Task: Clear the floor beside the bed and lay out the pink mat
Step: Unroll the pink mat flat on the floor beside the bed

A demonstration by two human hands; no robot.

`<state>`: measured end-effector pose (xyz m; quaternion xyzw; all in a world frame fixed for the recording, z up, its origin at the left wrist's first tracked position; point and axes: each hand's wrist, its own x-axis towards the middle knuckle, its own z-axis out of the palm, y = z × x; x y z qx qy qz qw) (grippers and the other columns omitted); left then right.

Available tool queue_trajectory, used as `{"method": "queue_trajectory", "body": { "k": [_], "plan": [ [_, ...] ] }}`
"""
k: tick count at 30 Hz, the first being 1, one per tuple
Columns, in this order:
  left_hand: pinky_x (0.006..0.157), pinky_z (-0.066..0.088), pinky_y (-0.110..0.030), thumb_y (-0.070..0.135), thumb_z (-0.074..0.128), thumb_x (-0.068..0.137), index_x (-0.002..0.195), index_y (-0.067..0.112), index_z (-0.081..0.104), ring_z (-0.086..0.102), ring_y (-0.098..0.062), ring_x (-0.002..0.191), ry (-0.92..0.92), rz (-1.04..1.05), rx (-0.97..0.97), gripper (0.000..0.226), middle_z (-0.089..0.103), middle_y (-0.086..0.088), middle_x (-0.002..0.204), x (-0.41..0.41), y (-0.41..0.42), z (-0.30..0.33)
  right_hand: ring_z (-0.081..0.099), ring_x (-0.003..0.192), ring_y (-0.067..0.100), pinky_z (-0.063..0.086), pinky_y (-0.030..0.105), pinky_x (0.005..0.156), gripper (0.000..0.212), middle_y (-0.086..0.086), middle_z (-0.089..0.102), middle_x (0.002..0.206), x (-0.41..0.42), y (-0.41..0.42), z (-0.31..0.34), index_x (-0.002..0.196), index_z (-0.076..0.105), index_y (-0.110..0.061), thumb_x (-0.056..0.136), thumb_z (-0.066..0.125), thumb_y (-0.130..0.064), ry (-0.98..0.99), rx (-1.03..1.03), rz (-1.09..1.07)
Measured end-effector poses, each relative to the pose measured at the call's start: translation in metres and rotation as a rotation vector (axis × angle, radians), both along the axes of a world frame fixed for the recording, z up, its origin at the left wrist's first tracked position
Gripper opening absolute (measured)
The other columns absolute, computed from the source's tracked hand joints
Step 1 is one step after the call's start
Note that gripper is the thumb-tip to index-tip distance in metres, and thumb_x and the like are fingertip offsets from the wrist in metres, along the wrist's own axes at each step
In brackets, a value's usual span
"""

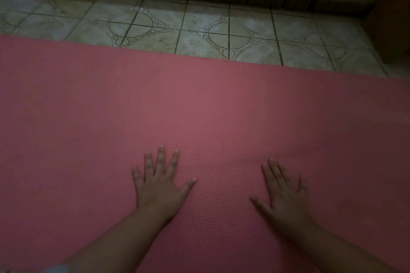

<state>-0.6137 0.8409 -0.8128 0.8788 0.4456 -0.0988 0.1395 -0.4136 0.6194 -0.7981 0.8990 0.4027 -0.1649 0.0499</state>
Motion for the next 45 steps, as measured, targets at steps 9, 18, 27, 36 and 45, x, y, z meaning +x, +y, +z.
{"method": "queue_trajectory", "body": {
  "k": [9, 18, 27, 36, 45],
  "plan": [
    [0.111, -0.016, -0.057, 0.091, -0.011, 0.053, 0.132, 0.050, -0.031, -0.030, -0.025, 0.141, 0.005, 0.014, -0.048, 0.091, -0.040, 0.010, 0.147, 0.002, 0.002, 0.004, -0.029, 0.139, 0.012, -0.009, 0.056, 0.114, 0.090, -0.007, -0.036, 0.148, 0.001, -0.001, 0.005, 0.138, -0.031, -0.031, 0.069, -0.003, -0.084, 0.034, -0.008, 0.017],
    [0.113, -0.009, -0.054, 0.084, -0.002, 0.069, 0.146, 0.040, -0.013, -0.017, -0.017, 0.145, -0.077, -0.007, 0.109, 0.089, -0.021, 0.008, 0.156, -0.001, -0.007, -0.006, 0.001, 0.145, 0.013, 0.010, 0.040, 0.111, 0.086, 0.003, 0.018, 0.157, -0.027, -0.056, 0.005, 0.149, 0.020, -0.020, 0.081, 0.034, -0.071, 0.002, 0.110, 0.090],
    [0.113, -0.010, -0.054, 0.085, -0.003, 0.070, 0.145, 0.040, -0.016, -0.016, -0.019, 0.146, -0.082, -0.006, 0.115, 0.088, -0.021, 0.007, 0.157, 0.025, 0.000, -0.006, 0.020, 0.142, 0.029, 0.011, 0.041, 0.111, 0.084, 0.005, 0.017, 0.156, 0.004, -0.043, 0.006, 0.148, 0.016, -0.019, 0.082, 0.029, -0.070, -0.027, 0.101, 0.091],
    [0.111, -0.019, -0.044, 0.083, -0.004, 0.072, 0.142, 0.044, -0.021, -0.030, -0.012, 0.138, -0.104, -0.077, 0.117, 0.082, -0.025, 0.009, 0.155, 0.013, 0.002, -0.007, 0.014, 0.144, 0.026, 0.005, 0.044, 0.113, 0.084, 0.003, 0.014, 0.156, -0.010, -0.045, 0.006, 0.148, 0.018, -0.015, 0.081, 0.028, -0.067, 0.000, 0.110, 0.076],
    [0.116, -0.012, -0.046, 0.084, 0.003, 0.072, 0.139, 0.045, -0.023, -0.024, -0.013, 0.141, -0.114, -0.133, 0.112, 0.082, -0.024, 0.010, 0.155, 0.008, 0.010, -0.010, -0.023, 0.141, 0.012, -0.008, 0.046, 0.117, 0.081, -0.005, -0.024, 0.153, 0.003, -0.013, -0.008, 0.140, -0.025, -0.027, 0.084, 0.013, -0.071, -0.013, 0.113, -0.118]
  ]
}}
